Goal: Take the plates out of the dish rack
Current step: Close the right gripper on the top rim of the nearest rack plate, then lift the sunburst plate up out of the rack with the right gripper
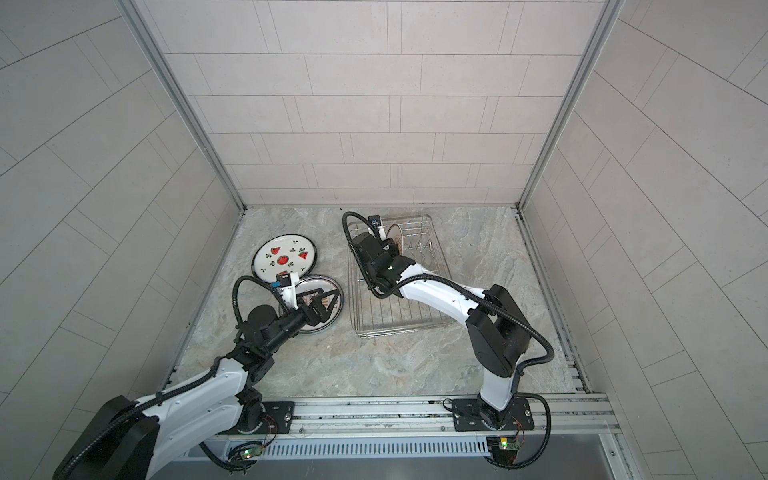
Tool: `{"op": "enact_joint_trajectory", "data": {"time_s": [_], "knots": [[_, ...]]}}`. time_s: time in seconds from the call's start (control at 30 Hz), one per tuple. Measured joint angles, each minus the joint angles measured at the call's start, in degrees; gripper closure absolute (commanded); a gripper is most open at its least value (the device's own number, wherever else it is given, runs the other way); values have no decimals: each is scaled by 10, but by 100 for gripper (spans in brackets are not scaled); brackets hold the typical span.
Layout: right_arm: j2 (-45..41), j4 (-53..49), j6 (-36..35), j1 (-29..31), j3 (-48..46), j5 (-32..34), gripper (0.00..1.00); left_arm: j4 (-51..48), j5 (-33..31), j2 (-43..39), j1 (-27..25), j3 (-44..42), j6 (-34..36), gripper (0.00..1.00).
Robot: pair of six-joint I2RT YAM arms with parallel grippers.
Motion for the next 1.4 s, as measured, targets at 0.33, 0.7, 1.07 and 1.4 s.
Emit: {"op": "enact_joint_trajectory", "data": {"time_s": [0.33,0.7,1.07,1.4], "knots": [[-90,36,-1,0,-79,-29,85,0,0,0,0,0,0,0],[-183,80,6,-13,-165,-127,84,0,0,-1,0,0,0,0],[-259,145,61,-105,-259,-331,84,0,29,-40,0,-1,5,0],[-299,221,122,-168,-326,-532,84,6,64,-65,-8,-3,6,0]]}}
